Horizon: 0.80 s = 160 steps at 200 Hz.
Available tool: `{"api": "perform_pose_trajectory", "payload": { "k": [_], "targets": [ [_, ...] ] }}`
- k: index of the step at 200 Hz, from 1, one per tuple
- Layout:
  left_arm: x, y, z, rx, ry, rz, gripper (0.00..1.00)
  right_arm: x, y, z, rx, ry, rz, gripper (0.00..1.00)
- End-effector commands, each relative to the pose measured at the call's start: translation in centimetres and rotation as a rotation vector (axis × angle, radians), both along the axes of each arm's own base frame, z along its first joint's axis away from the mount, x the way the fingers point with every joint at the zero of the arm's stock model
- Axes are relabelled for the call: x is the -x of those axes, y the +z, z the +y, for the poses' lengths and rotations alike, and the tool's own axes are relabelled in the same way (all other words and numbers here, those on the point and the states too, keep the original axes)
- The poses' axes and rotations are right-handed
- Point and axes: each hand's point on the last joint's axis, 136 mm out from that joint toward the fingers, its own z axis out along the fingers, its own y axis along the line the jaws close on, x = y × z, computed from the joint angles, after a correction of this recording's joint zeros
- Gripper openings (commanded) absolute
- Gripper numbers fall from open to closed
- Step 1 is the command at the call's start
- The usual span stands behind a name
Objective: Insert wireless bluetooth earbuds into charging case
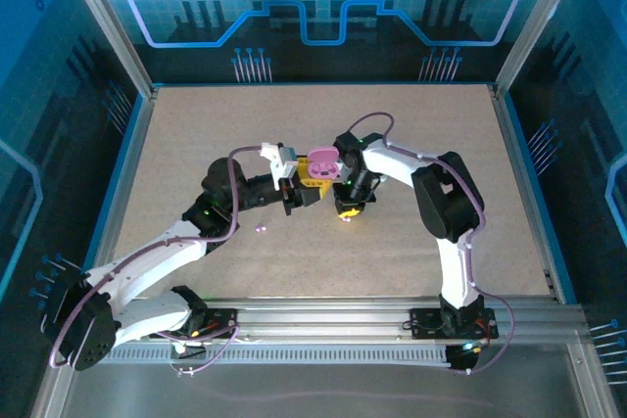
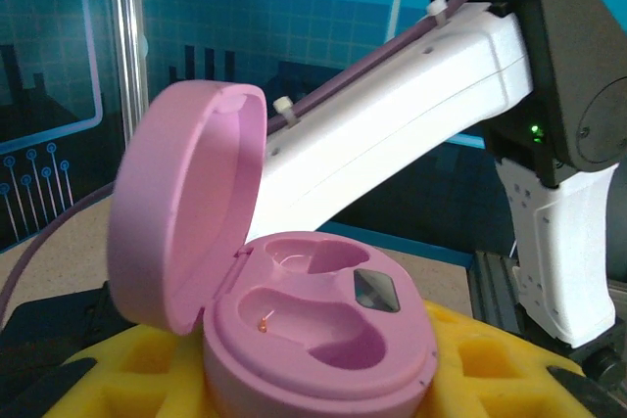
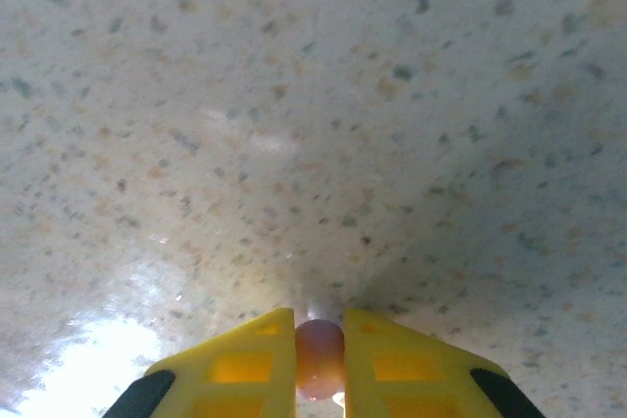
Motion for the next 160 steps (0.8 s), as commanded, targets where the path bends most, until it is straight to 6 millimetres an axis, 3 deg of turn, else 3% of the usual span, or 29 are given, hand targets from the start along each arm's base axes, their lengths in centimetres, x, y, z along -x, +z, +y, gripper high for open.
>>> {"api": "perform_pose_trajectory", "payload": {
  "k": [1,33,77,120,160],
  "targets": [
    [0.2,0.1,0.6,-0.009,0.029,-0.029,0.32,0.4,5.2,1.4,-0.219,-0.048,-0.038,0.16],
    [-0.4,-0.2,1.3,-0.022,0.079,-0.017,0.32,1.3,12.8,2.6,-0.637,-0.103,-0.073,0.16],
    [-2.0,-0.6,2.7,-0.032,0.171,0.011,0.32,2.2,22.2,0.5,-1.012,-0.139,-0.119,0.15],
    [-2.6,-1.4,2.8,-0.053,0.186,0.035,0.32,4.0,28.3,-0.1,-1.151,-0.082,-0.144,0.15],
    [-2.1,-1.9,1.7,-0.061,0.111,0.044,0.32,5.1,32.4,-0.2,-1.195,-0.048,-0.2,0.16]
  ]
}}
